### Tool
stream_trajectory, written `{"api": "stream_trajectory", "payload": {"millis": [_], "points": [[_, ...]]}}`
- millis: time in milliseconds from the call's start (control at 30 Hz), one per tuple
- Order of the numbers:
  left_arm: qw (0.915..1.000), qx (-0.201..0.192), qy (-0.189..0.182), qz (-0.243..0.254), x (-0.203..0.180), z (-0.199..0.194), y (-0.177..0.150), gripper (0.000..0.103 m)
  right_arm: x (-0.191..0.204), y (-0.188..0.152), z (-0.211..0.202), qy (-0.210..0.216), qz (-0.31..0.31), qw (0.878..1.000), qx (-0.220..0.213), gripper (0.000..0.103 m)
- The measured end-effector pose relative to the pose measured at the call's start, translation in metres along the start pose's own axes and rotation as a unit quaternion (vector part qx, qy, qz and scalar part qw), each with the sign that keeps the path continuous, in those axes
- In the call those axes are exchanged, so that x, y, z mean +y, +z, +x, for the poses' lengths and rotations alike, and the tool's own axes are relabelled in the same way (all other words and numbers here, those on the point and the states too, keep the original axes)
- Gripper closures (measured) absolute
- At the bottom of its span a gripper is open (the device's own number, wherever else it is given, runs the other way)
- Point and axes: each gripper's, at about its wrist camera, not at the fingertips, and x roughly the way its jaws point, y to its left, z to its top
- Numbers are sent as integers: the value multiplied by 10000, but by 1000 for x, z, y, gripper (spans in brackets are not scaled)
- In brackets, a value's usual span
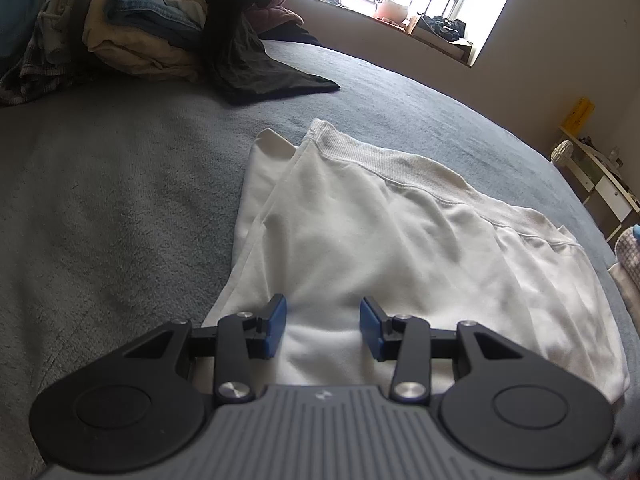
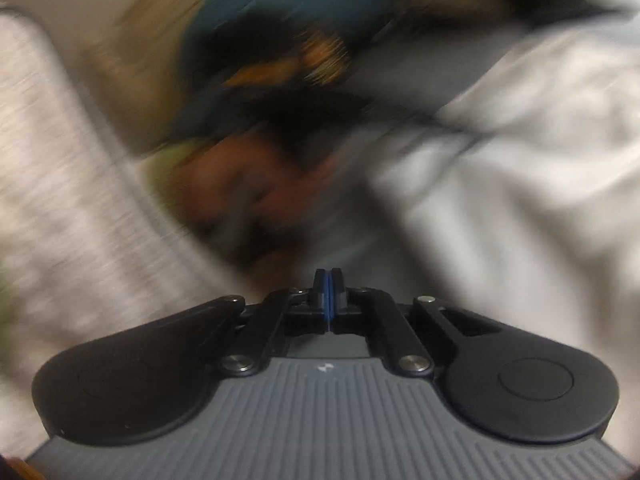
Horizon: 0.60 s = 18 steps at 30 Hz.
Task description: Fold clothes
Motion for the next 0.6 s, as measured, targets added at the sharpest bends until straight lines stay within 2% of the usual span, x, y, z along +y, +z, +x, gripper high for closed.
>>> {"api": "stream_trajectory", "payload": {"millis": [67,100,200,300,400,600], "points": [[10000,-4,7,-11,0,0,0,61,5,-4,6,-43,30,9995,317,99],[10000,-5,11,-17,0,0,0,61,5,-5,6,-154,50,9993,338,99],[10000,1,17,-17,0,-1,0,60,3,-1,-8,-650,50,9976,-229,96],[10000,2,17,-13,1,-1,0,60,-6,12,-22,-1357,-40,9867,-898,88],[10000,1,14,-12,1,-1,0,60,-17,27,-23,-2028,-256,9730,-1067,84],[10000,-11,-22,-6,2,-1,-1,60,-31,33,7,-2447,-662,9651,-651,84]]}}
